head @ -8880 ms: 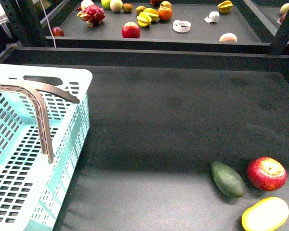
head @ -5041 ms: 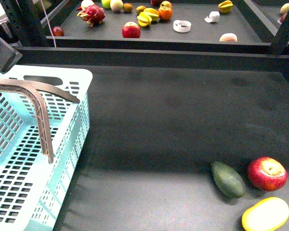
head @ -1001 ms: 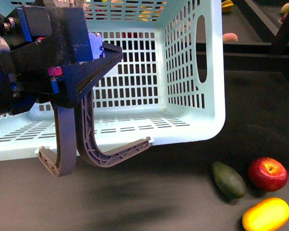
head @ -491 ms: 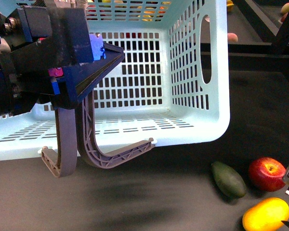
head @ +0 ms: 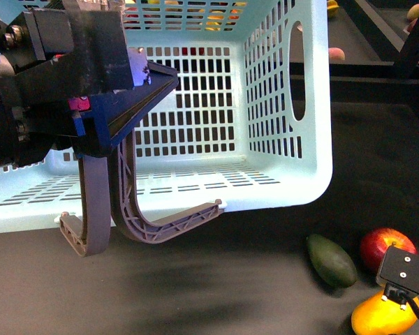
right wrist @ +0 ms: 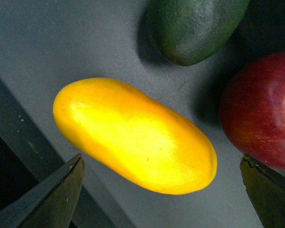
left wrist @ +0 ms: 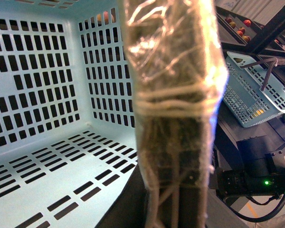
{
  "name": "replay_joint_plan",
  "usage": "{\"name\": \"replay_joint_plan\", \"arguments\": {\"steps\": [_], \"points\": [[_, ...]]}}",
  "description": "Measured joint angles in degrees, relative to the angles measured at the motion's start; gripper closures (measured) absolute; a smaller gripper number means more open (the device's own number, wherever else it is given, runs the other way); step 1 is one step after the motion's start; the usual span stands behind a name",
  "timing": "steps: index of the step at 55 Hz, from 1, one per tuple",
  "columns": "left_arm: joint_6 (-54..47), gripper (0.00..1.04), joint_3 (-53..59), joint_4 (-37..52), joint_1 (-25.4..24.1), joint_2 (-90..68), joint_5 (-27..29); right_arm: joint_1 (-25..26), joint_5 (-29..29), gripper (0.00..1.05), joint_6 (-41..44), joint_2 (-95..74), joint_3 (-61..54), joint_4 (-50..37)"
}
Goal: Pick mango with right arm and hold basket with left
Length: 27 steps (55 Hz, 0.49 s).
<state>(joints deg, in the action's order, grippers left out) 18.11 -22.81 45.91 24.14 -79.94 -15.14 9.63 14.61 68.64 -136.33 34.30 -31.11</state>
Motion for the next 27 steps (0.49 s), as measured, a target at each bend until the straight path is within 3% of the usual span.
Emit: {"name": "replay_joint_plan", "arguments": {"steps": [27], "points": [[0.0, 0.96, 0.0, 0.0, 0.0, 0.0, 0.0, -3.23, -1.22, 0.08, 1.07, -6.03, 4.33, 1.09]]}}
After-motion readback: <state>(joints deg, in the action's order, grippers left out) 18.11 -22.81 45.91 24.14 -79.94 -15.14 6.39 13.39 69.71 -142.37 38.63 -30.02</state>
